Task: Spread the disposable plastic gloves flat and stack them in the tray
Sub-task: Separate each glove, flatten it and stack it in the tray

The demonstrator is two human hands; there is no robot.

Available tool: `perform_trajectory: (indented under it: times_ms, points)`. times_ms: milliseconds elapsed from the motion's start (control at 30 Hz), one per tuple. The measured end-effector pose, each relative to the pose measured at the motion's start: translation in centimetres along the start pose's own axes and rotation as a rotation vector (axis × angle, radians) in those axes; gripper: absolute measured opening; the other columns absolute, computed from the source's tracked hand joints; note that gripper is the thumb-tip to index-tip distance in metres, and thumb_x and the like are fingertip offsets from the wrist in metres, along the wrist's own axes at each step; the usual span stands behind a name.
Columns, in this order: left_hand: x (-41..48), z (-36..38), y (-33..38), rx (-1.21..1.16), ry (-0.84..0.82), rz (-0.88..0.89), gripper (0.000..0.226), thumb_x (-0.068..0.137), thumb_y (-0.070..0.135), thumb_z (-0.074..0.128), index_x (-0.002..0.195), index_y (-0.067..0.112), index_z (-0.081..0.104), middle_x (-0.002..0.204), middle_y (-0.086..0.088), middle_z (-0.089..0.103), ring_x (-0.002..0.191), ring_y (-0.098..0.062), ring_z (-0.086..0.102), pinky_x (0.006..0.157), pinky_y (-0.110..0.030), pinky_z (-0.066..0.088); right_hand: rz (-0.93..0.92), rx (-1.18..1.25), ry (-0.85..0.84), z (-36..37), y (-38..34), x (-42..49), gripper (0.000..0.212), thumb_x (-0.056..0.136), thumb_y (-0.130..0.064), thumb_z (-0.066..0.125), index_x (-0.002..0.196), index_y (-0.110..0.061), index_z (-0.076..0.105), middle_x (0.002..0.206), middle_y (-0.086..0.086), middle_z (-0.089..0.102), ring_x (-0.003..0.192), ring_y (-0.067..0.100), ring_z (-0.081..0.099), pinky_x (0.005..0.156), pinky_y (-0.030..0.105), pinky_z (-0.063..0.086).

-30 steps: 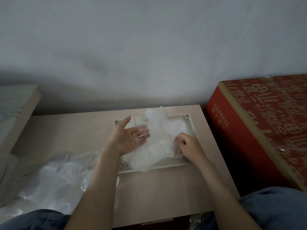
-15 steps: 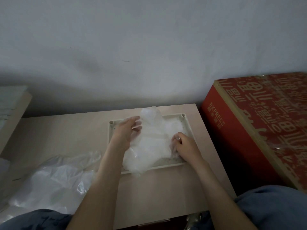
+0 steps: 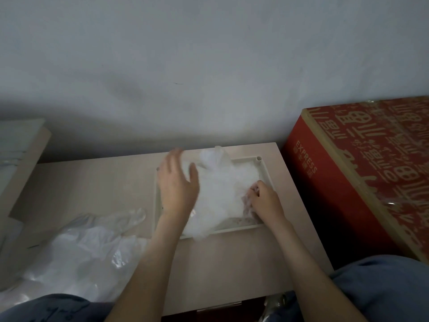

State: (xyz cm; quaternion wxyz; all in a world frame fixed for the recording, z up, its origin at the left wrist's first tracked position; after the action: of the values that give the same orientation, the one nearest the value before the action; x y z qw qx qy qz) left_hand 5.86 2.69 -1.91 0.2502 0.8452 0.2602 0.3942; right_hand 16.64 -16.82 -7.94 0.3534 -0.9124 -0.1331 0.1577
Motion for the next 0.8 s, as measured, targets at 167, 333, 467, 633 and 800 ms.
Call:
perform_trajectory:
  times_ms: [167, 333, 467, 633, 800]
  points:
    - [-5.3, 4.0, 1.3, 0.382, -0.66, 0.471, 0.055, 0.094, 0.049, 0.03, 0.139, 0.021, 0.045, 0.153, -0.012, 0.032, 0.142, -0.028, 0.027, 0.116, -0.046, 0.013, 0.01, -0.027, -0.005, -0.1, -0.4, -0.2, 0.014, 0.095, -0.017, 0.047, 0.082, -0.01, 0.05, 0.078, 0.005, 0.056, 0.076, 0.025, 0.054, 0.07, 0.038, 0.043]
    - [-6.2, 4.6, -2.2, 0.608, -0.99, 0.191, 0.069, 0.093, 0.065, 0.018, 0.152, 0.032, -0.001, 0.16, -0.006, -0.013, 0.146, -0.023, -0.016, 0.115, -0.051, -0.013, 0.023, -0.096, 0.027, -0.4, -0.4, -0.3, 0.008, 0.096, -0.013, 0.04, 0.093, -0.012, 0.048, 0.08, 0.001, 0.052, 0.082, 0.029, 0.052, 0.065, 0.033, 0.035]
    - [-6.2, 5.0, -2.9, 0.585, -1.041, 0.128, 0.072, 0.093, 0.065, 0.019, 0.15, 0.034, -0.01, 0.158, -0.004, -0.021, 0.145, -0.022, -0.021, 0.115, -0.053, -0.01, -0.107, -0.429, 0.291, -0.9, -2.0, -0.7, 0.055, 0.079, -0.002, 0.055, 0.133, -0.004, 0.044, 0.11, 0.015, 0.058, 0.1, 0.035, 0.054, 0.079, 0.04, 0.045]
    - [-6.5, 5.2, -3.0, 0.561, -1.05, 0.118, 0.073, 0.093, 0.065, 0.018, 0.149, 0.034, -0.016, 0.156, -0.003, -0.025, 0.144, -0.021, -0.024, 0.115, -0.053, -0.009, -0.522, -0.497, 0.194, 1.9, -4.5, -0.4, 0.053, 0.086, -0.022, 0.052, 0.138, -0.011, 0.047, 0.139, 0.015, 0.049, 0.128, 0.033, 0.045, 0.104, 0.043, 0.038]
    - [-6.0, 5.0, -3.3, 0.573, -1.028, 0.099, 0.076, 0.091, 0.068, 0.023, 0.151, 0.033, -0.007, 0.159, -0.005, -0.018, 0.146, -0.023, -0.015, 0.117, -0.051, -0.005, -0.391, -0.578, -0.173, 4.9, -2.3, 0.7, 0.059, 0.101, -0.045, 0.023, 0.153, -0.027, 0.001, 0.161, 0.005, -0.006, 0.147, 0.022, -0.011, 0.117, 0.039, -0.008]
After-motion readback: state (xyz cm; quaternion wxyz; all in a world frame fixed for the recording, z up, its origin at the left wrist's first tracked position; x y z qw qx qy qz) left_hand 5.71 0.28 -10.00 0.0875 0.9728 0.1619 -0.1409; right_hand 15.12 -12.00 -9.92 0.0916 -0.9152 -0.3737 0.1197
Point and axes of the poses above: each hand's wrist, its own x-axis towards the middle knuckle, its own z-axis out of the palm, y = z × x, the point moved 4 cm from there along x, towards the middle knuckle
